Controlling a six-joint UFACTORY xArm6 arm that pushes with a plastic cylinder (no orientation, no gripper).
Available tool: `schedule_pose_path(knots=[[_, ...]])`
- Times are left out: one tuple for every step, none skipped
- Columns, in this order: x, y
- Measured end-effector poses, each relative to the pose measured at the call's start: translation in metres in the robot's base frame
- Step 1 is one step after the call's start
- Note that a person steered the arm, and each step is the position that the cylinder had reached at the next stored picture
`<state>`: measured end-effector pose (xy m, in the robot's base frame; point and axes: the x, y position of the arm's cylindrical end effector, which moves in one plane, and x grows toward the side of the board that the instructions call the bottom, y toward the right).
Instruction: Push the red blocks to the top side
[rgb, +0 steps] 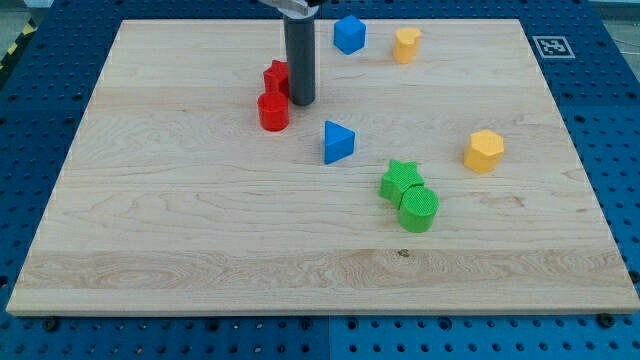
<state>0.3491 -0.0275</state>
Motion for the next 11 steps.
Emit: schedule_pose_path(knots=[[0.0, 0.0], [0.014, 0.008], [0.033, 0.011], [0.058, 0.011], [0.076, 0.005], [0.084, -0.014], [0.084, -0.042], [0.084, -0.058], [0.083, -0.059], [0.081, -0.059], [0.088, -0.058]])
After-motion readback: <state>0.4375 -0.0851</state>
